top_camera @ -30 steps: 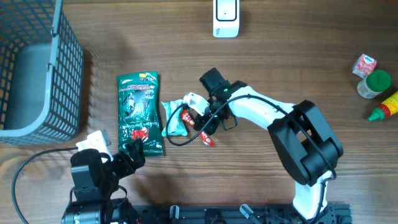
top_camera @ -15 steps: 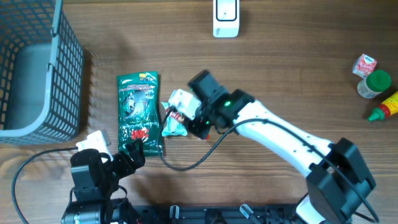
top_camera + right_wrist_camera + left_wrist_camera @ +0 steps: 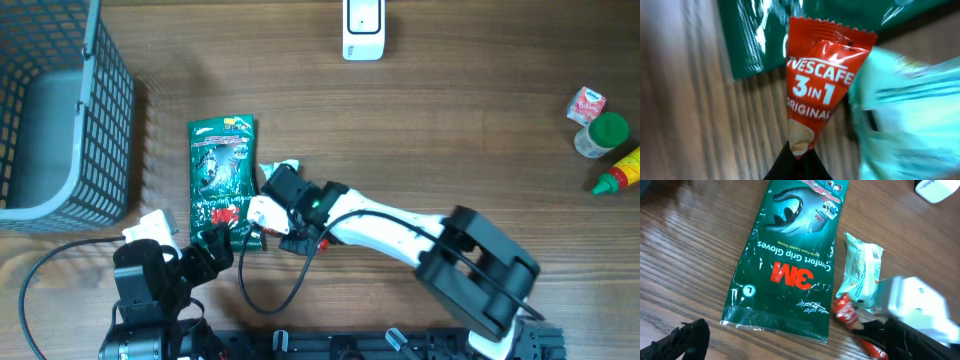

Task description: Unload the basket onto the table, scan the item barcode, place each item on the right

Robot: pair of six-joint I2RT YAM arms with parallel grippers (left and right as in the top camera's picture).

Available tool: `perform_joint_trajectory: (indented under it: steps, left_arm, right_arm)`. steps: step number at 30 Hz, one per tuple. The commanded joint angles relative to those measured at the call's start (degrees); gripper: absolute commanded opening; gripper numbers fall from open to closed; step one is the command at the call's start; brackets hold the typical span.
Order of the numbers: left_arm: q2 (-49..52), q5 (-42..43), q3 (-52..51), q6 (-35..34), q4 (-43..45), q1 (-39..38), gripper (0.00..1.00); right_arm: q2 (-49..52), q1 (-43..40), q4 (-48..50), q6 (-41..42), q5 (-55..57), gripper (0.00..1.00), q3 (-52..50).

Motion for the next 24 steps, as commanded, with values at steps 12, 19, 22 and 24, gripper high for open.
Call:
perform_joint_trajectory:
  steps: [12, 19, 22, 24]
  left_arm:
    - [-0.3, -0.5, -0.3, 0.7, 0.1, 0.4, 1.00]
    - [-0.3, -0.5, -0.3, 0.7, 0.1, 0.4, 1.00]
    - [-0.3, -0.5, -0.3, 0.7, 0.1, 0.4, 1.00]
    - [-0.3, -0.5, -0.3, 0.7, 0.1, 0.4, 1.00]
  right_arm:
    - [1.5, -0.4, 0.5, -0.3, 6.1, 0.04, 1.4]
    - [-5.4, -1.1, -4.2, 2.6, 7.5, 0.04, 4.3]
    - [-6.6, -1.6, -2.4, 3.1, 6.0, 0.04, 4.3]
    - [-5.3, -2.5, -1.4, 1.7, 5.8, 0.04, 3.9]
